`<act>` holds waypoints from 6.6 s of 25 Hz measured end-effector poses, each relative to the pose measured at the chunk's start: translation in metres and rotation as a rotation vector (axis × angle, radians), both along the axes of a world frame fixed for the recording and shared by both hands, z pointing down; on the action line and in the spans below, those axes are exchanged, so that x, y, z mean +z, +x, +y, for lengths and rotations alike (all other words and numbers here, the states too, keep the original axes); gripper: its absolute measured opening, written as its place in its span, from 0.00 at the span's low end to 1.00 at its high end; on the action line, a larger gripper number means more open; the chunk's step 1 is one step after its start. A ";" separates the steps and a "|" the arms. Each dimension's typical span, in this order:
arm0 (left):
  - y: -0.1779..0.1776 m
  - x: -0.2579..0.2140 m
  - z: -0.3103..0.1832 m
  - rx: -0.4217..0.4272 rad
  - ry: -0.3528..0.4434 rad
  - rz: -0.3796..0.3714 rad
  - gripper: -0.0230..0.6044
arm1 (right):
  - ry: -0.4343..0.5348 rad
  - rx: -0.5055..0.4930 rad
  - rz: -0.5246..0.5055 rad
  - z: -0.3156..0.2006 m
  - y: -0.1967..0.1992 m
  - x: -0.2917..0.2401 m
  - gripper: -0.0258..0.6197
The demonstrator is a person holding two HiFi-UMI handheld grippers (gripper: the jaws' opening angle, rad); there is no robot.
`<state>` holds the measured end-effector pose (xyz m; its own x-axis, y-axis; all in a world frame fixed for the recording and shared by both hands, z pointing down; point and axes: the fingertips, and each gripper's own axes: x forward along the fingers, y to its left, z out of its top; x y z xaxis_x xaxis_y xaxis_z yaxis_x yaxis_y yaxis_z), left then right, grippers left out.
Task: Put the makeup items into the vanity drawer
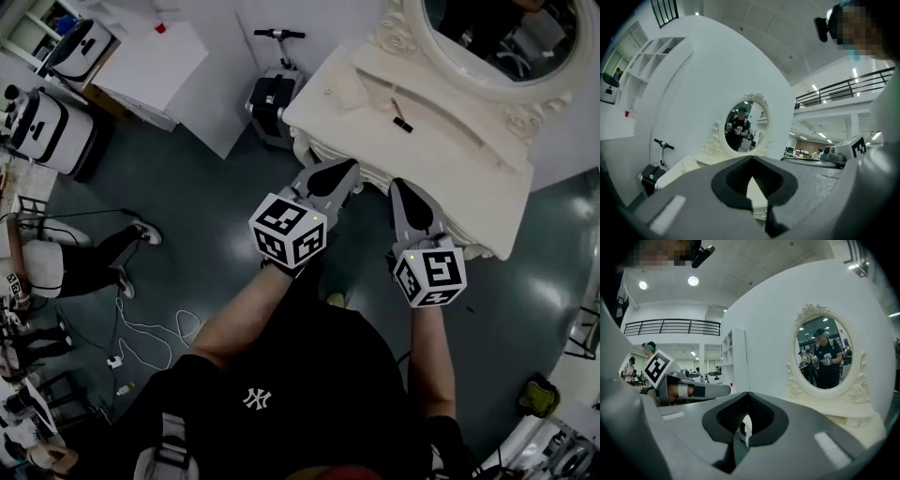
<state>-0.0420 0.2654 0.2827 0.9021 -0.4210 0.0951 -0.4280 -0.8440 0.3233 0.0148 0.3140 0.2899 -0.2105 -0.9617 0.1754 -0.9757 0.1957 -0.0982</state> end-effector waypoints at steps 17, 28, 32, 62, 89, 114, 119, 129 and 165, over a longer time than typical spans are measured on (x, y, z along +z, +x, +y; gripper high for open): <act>0.039 0.058 -0.158 0.155 -0.025 -0.081 0.04 | -0.146 0.103 0.044 -0.167 0.021 0.058 0.09; 0.097 0.106 -0.202 0.158 -0.061 -0.113 0.04 | -0.293 0.089 0.127 -0.214 0.102 0.133 0.14; 0.122 0.118 -0.217 0.125 -0.068 -0.128 0.04 | -0.352 0.020 0.214 -0.233 0.136 0.161 0.15; 0.201 0.255 -0.257 0.060 -0.244 -0.304 0.04 | -0.741 -0.219 0.327 -0.267 0.223 0.377 0.30; 0.167 0.246 -0.284 -0.044 -0.245 -0.271 0.04 | -0.574 -0.251 0.199 -0.314 0.179 0.281 0.24; 0.085 0.245 -0.331 -0.220 -0.260 -0.262 0.04 | -0.646 -0.311 0.115 -0.414 0.062 0.316 0.25; 0.080 0.246 -0.337 -0.231 -0.261 -0.263 0.04 | -0.687 -0.319 0.137 -0.419 0.055 0.327 0.24; 0.080 0.247 -0.337 -0.228 -0.266 -0.263 0.04 | -0.654 -0.328 0.170 -0.415 0.055 0.316 0.26; 0.157 0.252 -0.284 -0.120 -0.249 -0.291 0.04 | -0.675 -0.310 0.384 -0.338 0.172 0.336 0.40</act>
<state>0.1147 -0.0187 0.5343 0.7682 -0.4538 0.4516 -0.6227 -0.6933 0.3626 0.1868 -0.0244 0.6257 -0.2570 -0.5327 0.8063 -0.8767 0.4795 0.0374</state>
